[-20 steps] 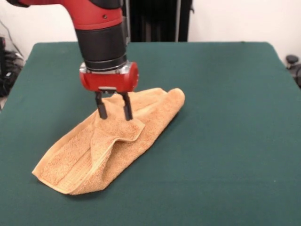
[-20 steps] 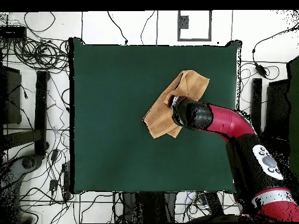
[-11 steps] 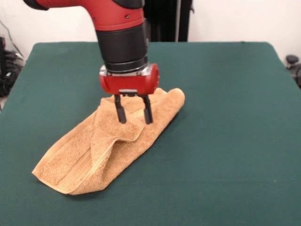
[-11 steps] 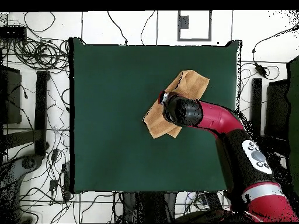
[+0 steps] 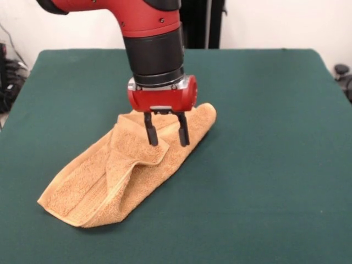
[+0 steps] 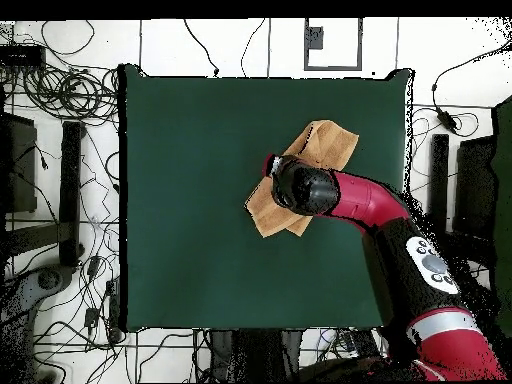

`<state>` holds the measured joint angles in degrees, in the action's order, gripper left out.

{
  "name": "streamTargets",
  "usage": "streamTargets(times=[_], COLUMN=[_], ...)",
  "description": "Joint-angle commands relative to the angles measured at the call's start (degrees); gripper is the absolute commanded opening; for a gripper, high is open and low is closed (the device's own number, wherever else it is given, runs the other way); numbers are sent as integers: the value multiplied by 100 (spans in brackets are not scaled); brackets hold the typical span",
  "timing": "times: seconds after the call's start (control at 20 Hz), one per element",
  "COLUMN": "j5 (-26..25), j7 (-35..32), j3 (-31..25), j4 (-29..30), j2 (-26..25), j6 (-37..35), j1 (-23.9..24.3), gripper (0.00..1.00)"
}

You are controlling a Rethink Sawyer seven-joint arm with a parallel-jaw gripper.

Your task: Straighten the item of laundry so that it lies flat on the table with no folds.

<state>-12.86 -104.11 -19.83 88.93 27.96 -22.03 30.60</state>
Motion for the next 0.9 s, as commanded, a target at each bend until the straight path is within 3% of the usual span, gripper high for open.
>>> streamTargets(times=[0.05, 0.3, 0.65, 0.9], j5=[18, -82, -267, -386], j7=[-109, 211, 233, 79], j3=[-356, 53, 225, 379], j4=[104, -275, -510, -618], j2=[-538, -459, -530, -583], j6=[-359, -1815, -2497, -2606], j1=[-109, -403, -584, -750], gripper=[100, 100, 100, 100])
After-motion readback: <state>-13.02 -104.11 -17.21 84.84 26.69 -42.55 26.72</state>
